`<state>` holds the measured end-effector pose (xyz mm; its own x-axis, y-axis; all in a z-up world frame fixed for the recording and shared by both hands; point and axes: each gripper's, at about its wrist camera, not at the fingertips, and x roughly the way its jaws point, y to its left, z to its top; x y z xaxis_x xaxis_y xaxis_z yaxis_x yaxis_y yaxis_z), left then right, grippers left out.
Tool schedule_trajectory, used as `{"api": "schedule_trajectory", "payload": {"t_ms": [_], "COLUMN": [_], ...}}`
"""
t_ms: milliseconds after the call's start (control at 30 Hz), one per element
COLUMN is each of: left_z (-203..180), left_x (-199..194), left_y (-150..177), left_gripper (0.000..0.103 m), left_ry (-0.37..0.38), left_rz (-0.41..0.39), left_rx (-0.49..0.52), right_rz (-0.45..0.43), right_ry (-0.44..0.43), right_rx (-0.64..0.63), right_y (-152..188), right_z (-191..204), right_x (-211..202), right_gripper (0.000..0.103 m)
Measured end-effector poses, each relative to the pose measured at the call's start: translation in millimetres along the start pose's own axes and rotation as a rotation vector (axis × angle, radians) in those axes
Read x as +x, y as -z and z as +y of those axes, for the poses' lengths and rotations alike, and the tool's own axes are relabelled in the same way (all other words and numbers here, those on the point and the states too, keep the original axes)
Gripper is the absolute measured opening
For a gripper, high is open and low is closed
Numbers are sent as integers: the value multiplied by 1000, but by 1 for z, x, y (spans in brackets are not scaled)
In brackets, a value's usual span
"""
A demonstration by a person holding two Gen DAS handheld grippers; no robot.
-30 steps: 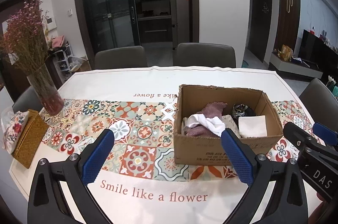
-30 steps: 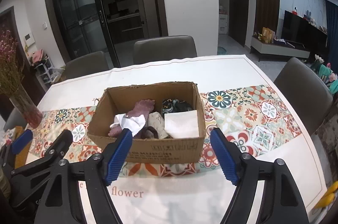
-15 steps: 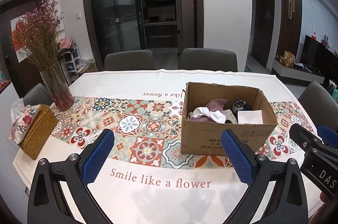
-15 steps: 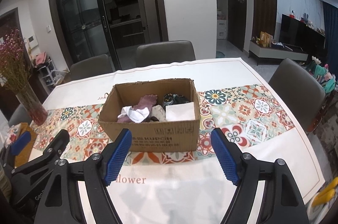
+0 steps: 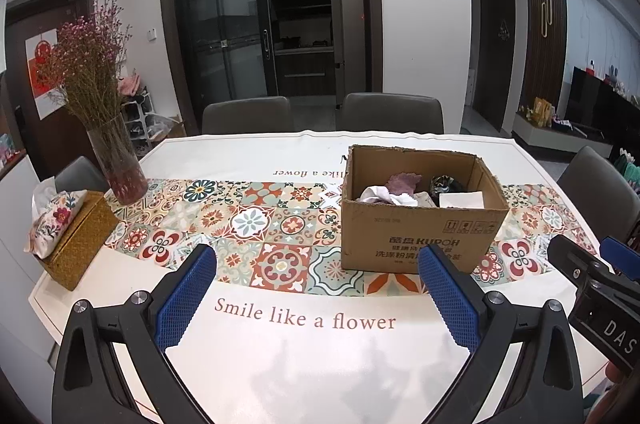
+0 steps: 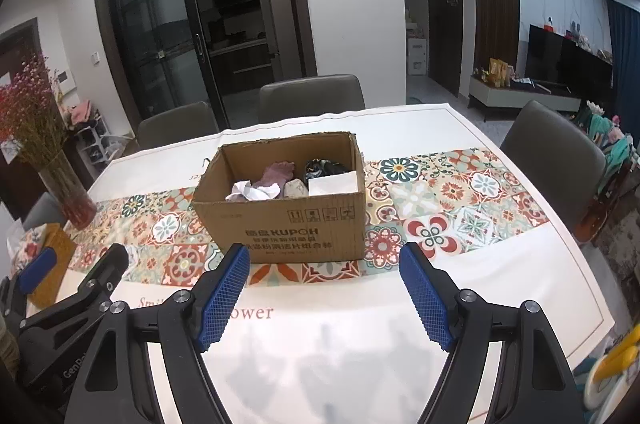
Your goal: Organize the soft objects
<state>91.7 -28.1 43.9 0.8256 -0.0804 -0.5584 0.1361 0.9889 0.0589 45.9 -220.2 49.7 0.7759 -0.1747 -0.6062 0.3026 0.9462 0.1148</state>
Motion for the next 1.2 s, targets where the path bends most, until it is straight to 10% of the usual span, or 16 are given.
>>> {"api": "schedule_trajectory", "payload": {"t_ms": [1200], "left_z": [6], "left_x": [-71], "left_y": [56], "left_gripper": [103], "left_ry": [-1], "left_rz": [-35], "left_rx": [10], "right_rz": [-30], "right_ry": [-12], "right_rx": [20], "right_y": [59], "right_z": [-21], "right_x": [-60], "right_gripper": [78]}}
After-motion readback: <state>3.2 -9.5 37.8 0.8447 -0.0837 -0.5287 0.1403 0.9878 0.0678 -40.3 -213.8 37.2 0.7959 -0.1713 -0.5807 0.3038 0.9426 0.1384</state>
